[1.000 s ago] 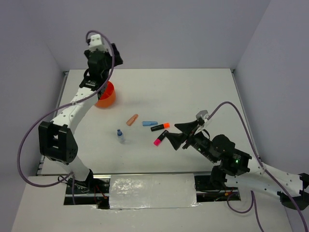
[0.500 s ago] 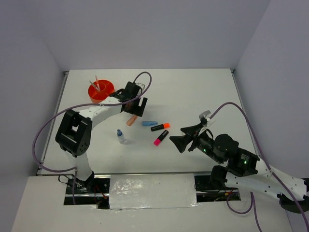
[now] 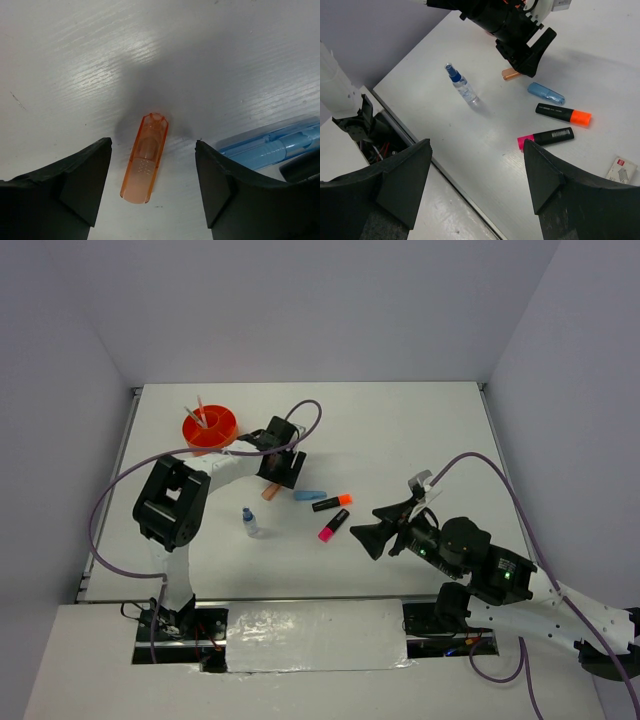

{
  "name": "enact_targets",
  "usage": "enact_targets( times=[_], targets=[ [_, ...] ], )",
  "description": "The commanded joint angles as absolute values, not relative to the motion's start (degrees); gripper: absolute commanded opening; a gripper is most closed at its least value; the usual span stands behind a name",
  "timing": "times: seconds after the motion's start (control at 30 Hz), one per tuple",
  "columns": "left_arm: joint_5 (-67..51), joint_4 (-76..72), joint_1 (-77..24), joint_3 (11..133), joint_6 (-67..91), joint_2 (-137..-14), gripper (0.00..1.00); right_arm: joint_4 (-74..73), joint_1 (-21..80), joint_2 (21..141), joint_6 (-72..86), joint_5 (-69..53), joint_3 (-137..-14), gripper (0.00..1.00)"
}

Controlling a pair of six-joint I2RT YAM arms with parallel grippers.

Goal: Sort the stationery into containers
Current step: Pick up the stationery from the center of the board.

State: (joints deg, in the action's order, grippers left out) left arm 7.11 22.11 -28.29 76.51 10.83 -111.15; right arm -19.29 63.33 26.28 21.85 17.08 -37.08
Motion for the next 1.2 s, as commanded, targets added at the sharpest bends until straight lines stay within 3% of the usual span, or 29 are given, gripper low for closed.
enact_targets(
  times=[0.0, 0.17, 0.5, 0.63, 0.7, 0.73, 0.77, 0.93, 1.1, 1.17],
  targets=[
    [7.55, 23.19, -28.21, 78.22, 11.42, -112.06, 0.78, -19.25, 63.02, 26.72, 21.71, 16.87, -38.06, 0.81],
    [8.61, 24.26, -28.21, 77.70, 12.39, -112.77, 0.54, -19.51, 63.11, 26.63, 21.45, 17.22, -38.14, 0.81],
    [6.95, 24.79, -26.98, 75.32, 13.18, -113.55, 0.45, -20.48, 63.02, 25.75, 21.18, 17.31, -38.76, 0.81],
    [6.15, 24.79, -26.81, 74.97, 12.92, -114.43, 0.31, -20.83, 63.10, 25.23, 21.27, 17.58, -38.76, 0.81],
    [6.33, 24.87, -26.63, 75.14, 12.83, -115.31, 0.35, -20.83, 63.02, 24.79, 21.27, 17.58, -38.76, 0.81],
    [6.24, 25.31, -26.54, 75.41, 12.83, -115.57, 0.46, -20.74, 63.10, 24.70, 21.27, 17.49, -38.67, 0.81],
    [6.41, 25.31, -26.46, 75.41, 12.83, -115.92, 0.49, -20.74, 63.02, 24.70, 21.36, 17.49, -38.67, 0.81],
    [6.33, 24.96, -26.37, 75.15, 12.92, -116.01, 0.52, -20.57, 63.02, 24.52, 21.45, 17.49, -38.15, 0.81],
    [6.15, 25.40, -26.02, 76.11, 12.74, -116.89, 0.46, -20.39, 63.02, 24.26, 21.53, 17.49, -37.79, 0.81],
    [5.54, 25.66, -26.02, 76.46, 12.57, -117.33, 0.30, -20.39, 63.02, 24.35, 21.53, 17.49, -37.79, 0.81]
  ],
)
